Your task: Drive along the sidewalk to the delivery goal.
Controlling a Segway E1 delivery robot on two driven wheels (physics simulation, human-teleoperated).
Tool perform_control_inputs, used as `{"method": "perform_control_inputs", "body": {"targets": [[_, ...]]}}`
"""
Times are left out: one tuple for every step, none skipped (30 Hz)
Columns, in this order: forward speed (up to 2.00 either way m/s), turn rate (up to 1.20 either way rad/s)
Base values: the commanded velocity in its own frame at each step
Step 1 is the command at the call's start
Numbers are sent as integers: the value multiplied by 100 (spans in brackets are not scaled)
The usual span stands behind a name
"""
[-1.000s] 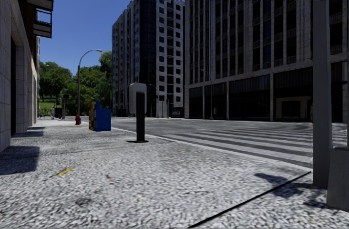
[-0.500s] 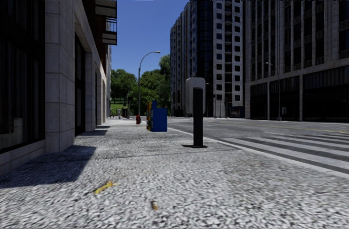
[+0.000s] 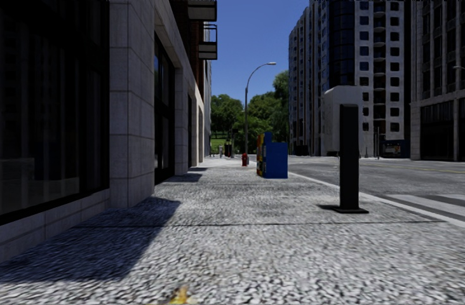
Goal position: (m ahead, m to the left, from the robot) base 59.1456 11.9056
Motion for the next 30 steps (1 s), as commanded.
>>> {"method": "perform_control_inputs", "body": {"targets": [[177, 62], [177, 61], [177, 41], [177, 0], [177, 0], [200, 0], [200, 0], [200, 0], [200, 0], [200, 0], [200, 0], [200, 0], [200, 0], [200, 0], [200, 0], [200, 0], [200, 0], [200, 0], [200, 0], [200, 0], [200, 0], [200, 0], [200, 0], [200, 0], [200, 0], [200, -11], [200, -16], [200, -17], [200, -17], [200, -17]]}}
